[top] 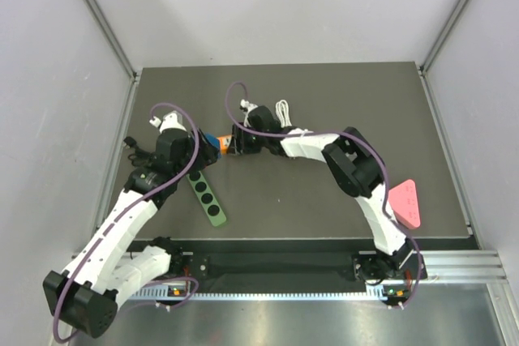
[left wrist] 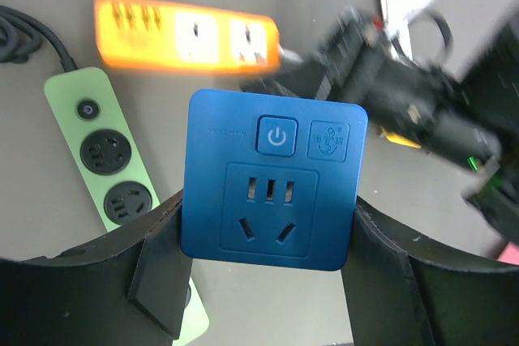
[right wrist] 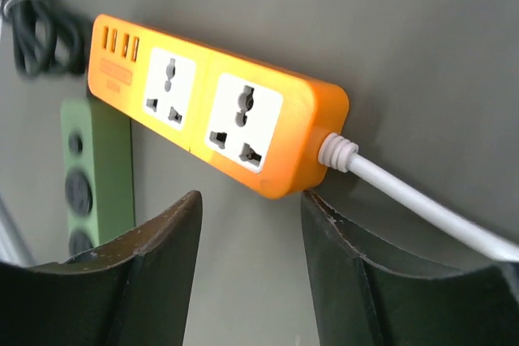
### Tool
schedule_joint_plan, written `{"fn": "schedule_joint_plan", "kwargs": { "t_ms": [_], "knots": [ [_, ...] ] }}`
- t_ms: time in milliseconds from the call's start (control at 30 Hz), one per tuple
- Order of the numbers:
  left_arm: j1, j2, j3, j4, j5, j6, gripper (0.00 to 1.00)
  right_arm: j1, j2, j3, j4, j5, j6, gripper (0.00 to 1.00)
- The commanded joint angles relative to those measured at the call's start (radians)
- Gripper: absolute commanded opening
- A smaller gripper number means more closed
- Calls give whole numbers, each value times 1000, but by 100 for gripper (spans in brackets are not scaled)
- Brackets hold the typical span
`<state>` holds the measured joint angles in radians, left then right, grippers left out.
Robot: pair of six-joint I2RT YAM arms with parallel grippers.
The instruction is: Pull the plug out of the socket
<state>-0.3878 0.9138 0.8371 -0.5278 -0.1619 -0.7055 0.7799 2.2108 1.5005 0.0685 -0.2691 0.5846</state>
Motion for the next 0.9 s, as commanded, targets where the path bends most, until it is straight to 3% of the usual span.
{"fn": "schedule_joint_plan", "kwargs": {
  "t_ms": [0,67,167,267,333,500,733,867],
  "knots": [
    [4,-52,-12,66,30,-15,0,-4,98,183,2,73,-49,52],
    [3,-59,-7,39,35,-5,0,-11,139,263,-4,74,-68,52],
    [4,-56,6,2,41,9,0,-25,258,517,-65,45,-83,53],
    [4,-53,14,-14,53,23,0,-42,271,613,-160,-8,-65,54],
    [4,-41,20,-20,62,32,0,-50,222,564,-151,-15,-55,54],
    [4,-12,2,31,142,58,0,-86,-53,257,-76,-59,-29,56],
    [4,230,19,190,549,145,0,-203,-463,-112,-24,-62,-51,58],
    [6,405,57,236,708,161,0,-252,-684,-288,-24,-42,-65,60]
  ]
}}
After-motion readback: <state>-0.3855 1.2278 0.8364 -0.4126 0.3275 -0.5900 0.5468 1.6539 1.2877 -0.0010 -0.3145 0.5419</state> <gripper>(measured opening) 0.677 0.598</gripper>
